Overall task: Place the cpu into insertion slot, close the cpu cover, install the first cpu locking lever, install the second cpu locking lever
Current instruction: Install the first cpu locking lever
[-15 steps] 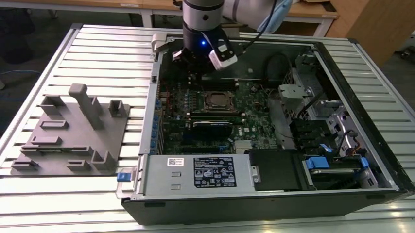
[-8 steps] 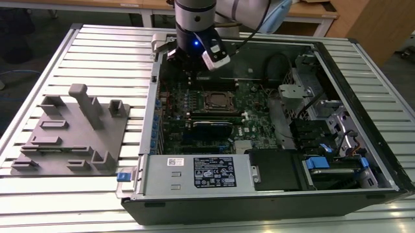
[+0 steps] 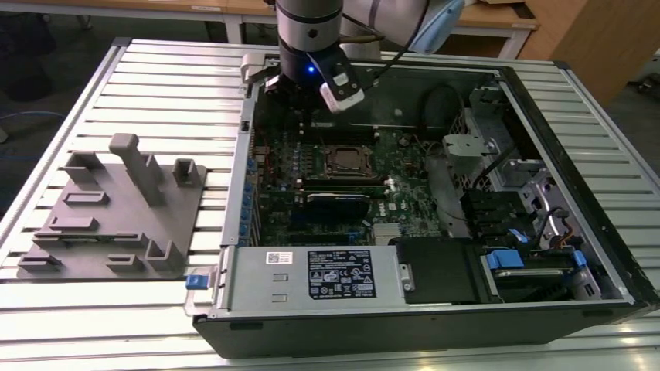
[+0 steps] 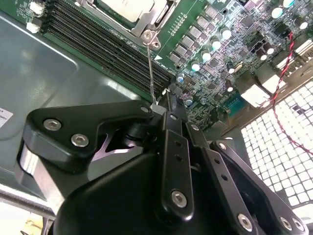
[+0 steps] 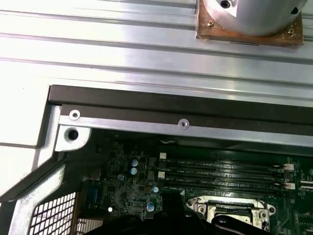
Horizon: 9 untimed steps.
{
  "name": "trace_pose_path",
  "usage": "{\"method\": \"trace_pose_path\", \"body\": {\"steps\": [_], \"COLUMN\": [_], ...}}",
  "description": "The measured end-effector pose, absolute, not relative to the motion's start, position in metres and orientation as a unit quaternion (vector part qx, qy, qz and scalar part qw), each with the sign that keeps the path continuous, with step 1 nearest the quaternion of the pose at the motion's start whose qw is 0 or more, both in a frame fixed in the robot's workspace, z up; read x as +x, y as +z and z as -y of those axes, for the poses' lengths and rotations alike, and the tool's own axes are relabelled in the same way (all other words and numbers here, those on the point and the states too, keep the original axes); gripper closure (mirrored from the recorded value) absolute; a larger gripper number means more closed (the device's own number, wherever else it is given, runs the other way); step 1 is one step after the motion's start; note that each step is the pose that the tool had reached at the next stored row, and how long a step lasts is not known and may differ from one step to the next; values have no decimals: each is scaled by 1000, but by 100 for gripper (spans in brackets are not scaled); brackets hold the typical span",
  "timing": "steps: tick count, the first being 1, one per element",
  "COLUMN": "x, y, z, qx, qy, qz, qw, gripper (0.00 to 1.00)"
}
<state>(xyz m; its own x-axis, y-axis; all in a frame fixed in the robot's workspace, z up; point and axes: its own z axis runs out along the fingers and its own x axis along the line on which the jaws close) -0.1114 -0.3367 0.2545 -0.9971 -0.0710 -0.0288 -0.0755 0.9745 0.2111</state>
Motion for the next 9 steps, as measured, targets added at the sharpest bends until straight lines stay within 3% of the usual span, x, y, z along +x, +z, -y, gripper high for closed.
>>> {"method": "trace_pose_path", "body": {"steps": [9], "x": [-94], "y": [254], "z": [337], "qx": [-37], "qy": [107], "qz": [-994], "qw": [11], "gripper": [90]}}
